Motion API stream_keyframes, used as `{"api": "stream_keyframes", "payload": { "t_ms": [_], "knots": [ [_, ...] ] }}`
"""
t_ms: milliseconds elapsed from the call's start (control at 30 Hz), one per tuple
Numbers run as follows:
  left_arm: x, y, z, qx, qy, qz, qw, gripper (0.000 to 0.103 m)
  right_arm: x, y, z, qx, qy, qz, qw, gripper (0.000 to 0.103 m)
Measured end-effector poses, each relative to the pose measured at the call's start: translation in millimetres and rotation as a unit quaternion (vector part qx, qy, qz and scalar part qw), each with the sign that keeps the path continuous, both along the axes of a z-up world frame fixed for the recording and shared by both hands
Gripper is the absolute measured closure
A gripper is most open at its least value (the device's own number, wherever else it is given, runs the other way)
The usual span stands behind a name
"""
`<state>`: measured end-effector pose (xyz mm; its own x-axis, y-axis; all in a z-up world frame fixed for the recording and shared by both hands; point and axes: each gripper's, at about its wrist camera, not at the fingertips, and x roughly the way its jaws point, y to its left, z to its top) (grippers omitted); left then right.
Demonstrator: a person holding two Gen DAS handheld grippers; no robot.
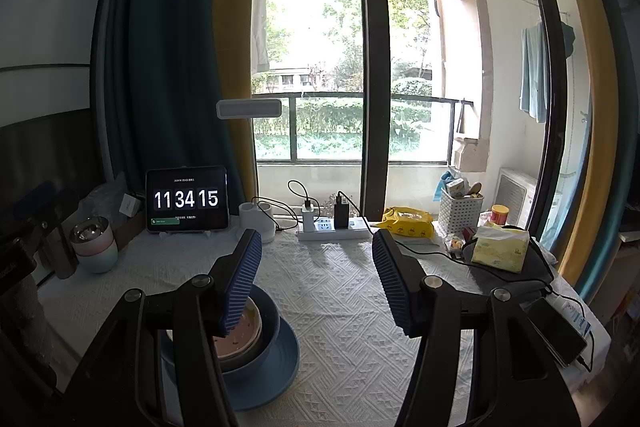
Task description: Organize plates and bowls
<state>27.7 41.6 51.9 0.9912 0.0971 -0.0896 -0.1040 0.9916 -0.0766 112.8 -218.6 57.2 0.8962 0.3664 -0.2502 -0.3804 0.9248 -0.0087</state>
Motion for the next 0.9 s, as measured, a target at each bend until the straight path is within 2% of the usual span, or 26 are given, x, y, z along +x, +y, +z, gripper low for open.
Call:
{"api": "stream_keyframes", "payload": {
  "t_ms": [900],
  "knots": [
    [-1.0, -1.6, -0.2, 0.001, 0.001, -0.002, 1.0, 0.009, 1.2, 1.5, -0.8, 0.0, 0.001, 0.0, 1.0, 0.042]
  ]
}}
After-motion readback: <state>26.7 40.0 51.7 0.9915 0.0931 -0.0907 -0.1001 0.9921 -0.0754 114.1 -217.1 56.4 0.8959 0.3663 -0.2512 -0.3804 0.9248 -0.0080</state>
